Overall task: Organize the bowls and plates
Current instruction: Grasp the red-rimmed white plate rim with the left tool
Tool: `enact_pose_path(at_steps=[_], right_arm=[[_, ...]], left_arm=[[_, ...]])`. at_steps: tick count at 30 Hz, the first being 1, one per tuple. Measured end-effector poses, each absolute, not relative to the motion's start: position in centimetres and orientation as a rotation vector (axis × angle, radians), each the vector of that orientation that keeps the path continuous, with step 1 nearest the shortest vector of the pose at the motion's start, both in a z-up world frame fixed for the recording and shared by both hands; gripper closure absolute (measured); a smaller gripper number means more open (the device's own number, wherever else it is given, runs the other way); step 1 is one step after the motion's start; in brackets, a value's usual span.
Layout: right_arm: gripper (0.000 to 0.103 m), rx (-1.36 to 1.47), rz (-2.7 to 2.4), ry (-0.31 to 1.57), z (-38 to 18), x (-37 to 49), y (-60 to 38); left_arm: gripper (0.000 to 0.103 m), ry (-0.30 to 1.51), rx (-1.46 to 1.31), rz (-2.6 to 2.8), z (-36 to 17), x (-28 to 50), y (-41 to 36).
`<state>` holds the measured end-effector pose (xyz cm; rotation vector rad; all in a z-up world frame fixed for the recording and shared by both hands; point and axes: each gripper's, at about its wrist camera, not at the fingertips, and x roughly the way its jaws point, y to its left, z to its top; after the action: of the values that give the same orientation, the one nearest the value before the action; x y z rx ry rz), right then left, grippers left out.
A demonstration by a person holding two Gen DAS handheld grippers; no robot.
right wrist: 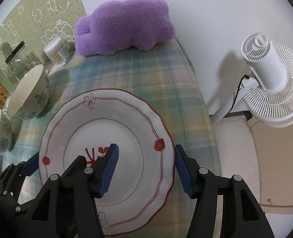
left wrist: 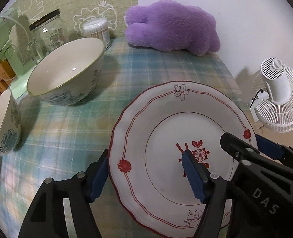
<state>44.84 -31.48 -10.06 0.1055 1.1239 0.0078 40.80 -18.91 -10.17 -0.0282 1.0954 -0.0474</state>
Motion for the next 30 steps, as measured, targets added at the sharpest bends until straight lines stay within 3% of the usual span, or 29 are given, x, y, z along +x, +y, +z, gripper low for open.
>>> enact_pose_path(at_steps=[16,30], right_arm=[[0.044,0.076,0.08,1.209,-9.7,39.7,-26.8],[0.045,0.053,0.065,1.221,-11.3,41.5,-26.4]], left_arm=[[0.032,1.174,-0.017,0.0,-10.8,35.2,-14.7],[0.029,1.143,-0.055,0.0,-11.4,36.2,-14.7]])
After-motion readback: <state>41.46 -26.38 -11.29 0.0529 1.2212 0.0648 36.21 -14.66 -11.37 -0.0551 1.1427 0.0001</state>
